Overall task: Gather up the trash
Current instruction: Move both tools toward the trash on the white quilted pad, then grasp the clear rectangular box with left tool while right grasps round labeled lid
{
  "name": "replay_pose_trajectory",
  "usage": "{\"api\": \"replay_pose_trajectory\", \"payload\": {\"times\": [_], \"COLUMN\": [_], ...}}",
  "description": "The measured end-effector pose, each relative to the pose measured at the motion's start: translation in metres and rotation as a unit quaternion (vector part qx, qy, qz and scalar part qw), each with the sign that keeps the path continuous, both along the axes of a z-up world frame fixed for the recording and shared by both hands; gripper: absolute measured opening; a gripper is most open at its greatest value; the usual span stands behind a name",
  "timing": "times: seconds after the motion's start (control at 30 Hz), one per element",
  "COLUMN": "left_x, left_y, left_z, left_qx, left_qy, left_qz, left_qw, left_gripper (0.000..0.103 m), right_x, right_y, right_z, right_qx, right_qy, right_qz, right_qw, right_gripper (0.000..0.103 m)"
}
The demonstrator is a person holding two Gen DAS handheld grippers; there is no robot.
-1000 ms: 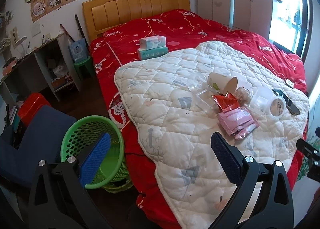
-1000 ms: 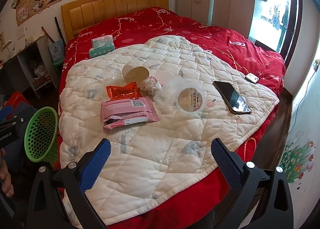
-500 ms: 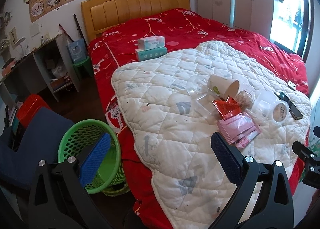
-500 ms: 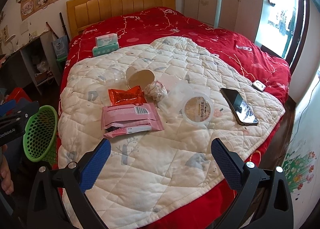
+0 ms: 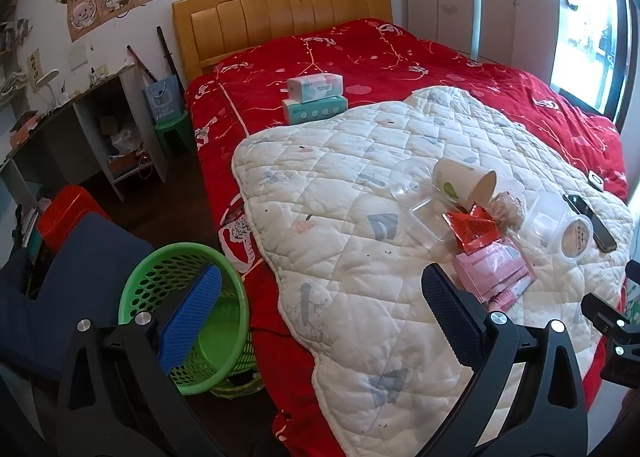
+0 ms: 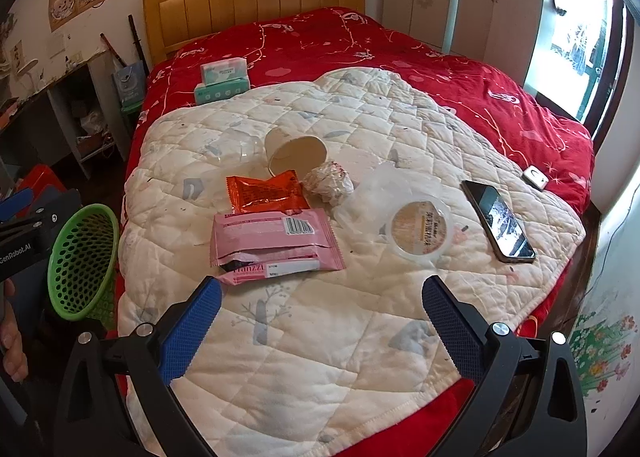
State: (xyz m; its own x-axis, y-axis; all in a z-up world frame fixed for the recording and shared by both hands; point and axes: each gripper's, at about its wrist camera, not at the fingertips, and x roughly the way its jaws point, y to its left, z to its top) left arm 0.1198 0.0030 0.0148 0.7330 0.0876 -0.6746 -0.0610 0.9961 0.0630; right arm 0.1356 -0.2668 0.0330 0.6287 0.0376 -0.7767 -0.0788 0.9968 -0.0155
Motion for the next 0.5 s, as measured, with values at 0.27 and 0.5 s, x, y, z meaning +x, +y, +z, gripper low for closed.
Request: {"api": "replay_pose_trajectory", "payload": {"times": [0.27,0.5], "left_x": [0.010,0.018], "left_y": [0.003,0.013], "left_z": [-0.003,-0.009], "left_qx": [0.005,0.004], "left_qy": [0.001,0.007], "left_qz": [0.002,0.011], "left_qw": [1.0000,0.9999], "left_gripper": [0.098,0.098], "right_x": [0.017,0.039], "right_y": [0.002,0.004], "right_z": [-0.005,-0.010], "right_qx": [0.005,0.020], "right_qy": [0.009,0.020], "right_qz": [0.006,0.010], "right_qw": [1.000,1.000], "right_gripper": [0.097,0.097]}}
